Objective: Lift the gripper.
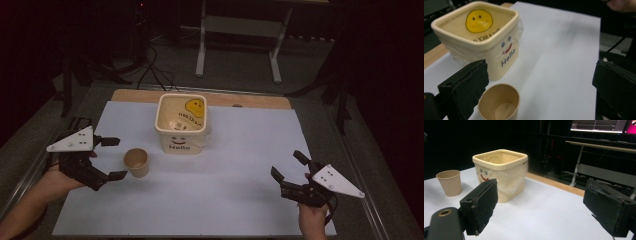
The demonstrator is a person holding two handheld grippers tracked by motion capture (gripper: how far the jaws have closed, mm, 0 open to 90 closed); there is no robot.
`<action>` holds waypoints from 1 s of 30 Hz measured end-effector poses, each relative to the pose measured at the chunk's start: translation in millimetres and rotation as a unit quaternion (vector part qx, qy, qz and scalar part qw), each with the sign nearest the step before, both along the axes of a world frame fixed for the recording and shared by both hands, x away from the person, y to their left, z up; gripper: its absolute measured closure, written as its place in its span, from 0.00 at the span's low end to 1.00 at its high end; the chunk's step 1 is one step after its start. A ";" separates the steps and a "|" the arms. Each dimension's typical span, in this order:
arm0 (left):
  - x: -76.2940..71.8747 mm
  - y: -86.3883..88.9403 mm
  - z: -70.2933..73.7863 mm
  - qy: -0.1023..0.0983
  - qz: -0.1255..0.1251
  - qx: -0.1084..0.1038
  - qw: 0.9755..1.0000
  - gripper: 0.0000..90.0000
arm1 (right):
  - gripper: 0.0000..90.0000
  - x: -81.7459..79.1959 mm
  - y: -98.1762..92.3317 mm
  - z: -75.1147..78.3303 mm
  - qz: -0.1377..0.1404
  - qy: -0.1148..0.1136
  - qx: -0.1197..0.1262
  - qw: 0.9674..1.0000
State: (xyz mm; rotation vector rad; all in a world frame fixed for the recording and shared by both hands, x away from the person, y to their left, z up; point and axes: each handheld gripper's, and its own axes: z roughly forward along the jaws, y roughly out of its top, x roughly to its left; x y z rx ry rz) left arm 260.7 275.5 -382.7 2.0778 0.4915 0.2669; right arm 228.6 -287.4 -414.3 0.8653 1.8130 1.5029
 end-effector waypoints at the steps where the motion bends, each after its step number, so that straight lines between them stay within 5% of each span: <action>1: 1.2 -1.3 -1.2 0.001 0.002 0.004 1.000 0.02 | 0.14 0.1 -0.1 -0.2 0.001 0.000 0.000 1.000; 14: 15.6 -11.8 -19.7 0.028 -0.014 0.065 0.997 0.07 | 0.14 1.1 1.7 -1.5 0.003 0.005 -0.006 1.000; 23: 24.7 -18.9 -30.9 0.044 -0.009 0.105 0.993 0.26 | 0.14 2.0 2.1 -2.3 0.006 0.008 -0.007 1.000; 30: 33.5 -26.5 -43.3 0.069 -0.009 0.150 0.986 0.55 | 0.14 2.9 1.7 -3.3 0.007 0.013 -0.007 1.000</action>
